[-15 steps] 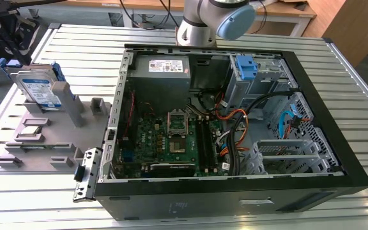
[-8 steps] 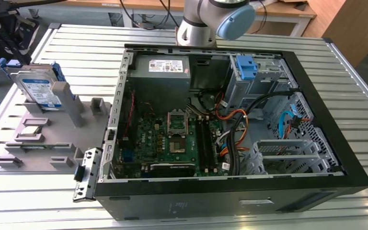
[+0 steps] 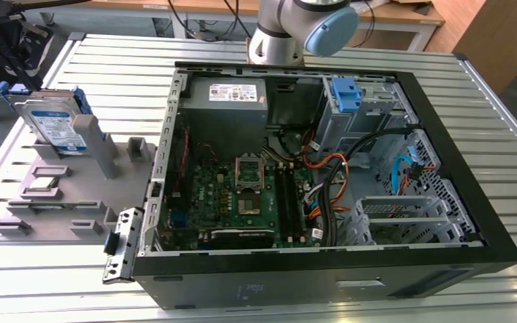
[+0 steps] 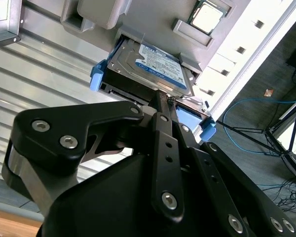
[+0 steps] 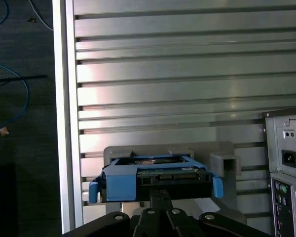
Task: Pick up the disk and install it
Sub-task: 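Pick up the disk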
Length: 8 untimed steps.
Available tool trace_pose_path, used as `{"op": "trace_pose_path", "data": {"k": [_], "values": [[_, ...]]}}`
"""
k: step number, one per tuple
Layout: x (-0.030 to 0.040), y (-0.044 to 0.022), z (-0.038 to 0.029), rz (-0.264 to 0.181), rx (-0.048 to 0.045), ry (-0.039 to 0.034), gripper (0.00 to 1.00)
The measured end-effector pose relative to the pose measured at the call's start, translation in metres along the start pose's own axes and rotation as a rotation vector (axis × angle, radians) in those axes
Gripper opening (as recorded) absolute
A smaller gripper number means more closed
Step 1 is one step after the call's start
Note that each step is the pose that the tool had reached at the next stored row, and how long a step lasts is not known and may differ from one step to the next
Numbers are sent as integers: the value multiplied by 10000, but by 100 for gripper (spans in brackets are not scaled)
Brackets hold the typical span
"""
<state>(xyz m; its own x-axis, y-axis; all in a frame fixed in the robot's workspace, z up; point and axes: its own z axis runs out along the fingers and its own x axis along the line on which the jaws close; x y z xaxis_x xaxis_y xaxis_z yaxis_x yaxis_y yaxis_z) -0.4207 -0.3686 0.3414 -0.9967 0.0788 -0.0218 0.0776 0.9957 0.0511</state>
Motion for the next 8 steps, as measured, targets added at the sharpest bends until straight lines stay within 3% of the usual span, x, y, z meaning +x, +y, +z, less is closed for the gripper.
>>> {"op": "trace_pose_path", "data": {"k": [8], "values": [[0,0,-2,0,0,0,11]]}}
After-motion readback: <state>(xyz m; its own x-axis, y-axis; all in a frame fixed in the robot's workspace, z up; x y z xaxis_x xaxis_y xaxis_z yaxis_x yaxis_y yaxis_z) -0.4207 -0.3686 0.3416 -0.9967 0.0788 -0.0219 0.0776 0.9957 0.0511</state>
